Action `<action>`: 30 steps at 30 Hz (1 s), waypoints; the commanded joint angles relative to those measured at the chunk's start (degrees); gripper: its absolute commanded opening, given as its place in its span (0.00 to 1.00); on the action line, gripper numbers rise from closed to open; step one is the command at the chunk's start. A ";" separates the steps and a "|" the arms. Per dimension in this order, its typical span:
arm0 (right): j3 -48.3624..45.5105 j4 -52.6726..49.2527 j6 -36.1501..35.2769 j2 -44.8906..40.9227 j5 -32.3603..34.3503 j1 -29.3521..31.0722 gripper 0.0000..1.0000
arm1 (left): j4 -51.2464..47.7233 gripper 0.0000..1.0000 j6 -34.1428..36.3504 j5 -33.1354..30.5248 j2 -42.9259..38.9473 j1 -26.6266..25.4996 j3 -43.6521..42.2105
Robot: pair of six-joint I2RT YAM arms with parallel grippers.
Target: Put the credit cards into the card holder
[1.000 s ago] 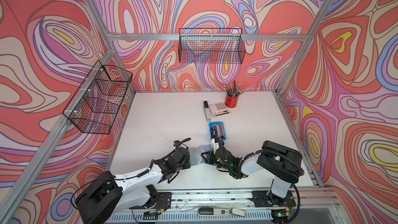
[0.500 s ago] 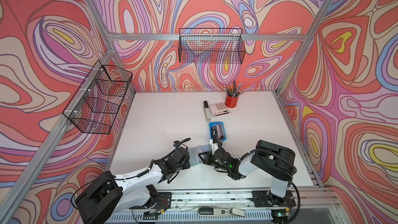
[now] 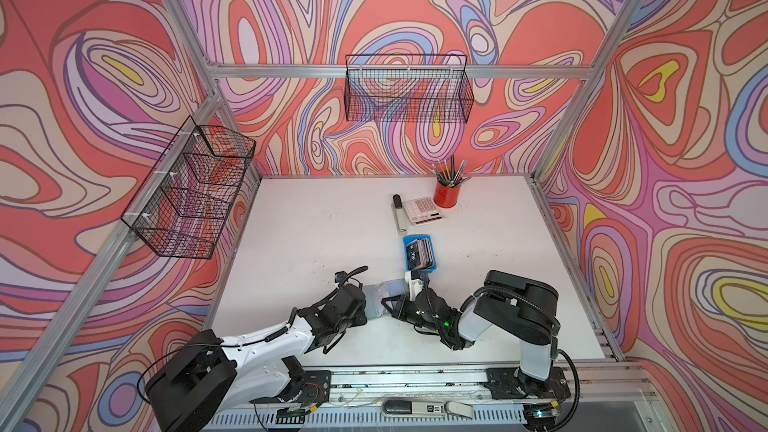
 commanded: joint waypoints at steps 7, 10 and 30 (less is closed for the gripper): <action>0.22 -0.40 2.24 2.19 1.12 0.31 0.00 | -0.56 0.01 0.53 0.23 0.08 0.05 -1.10; 0.62 -0.98 2.39 2.28 0.73 0.34 0.00 | -0.38 0.01 0.53 0.30 0.13 0.05 -1.02; 1.21 -9.31 1.66 -1.08 4.89 1.34 0.21 | 0.46 0.00 0.57 0.85 0.68 0.06 -1.15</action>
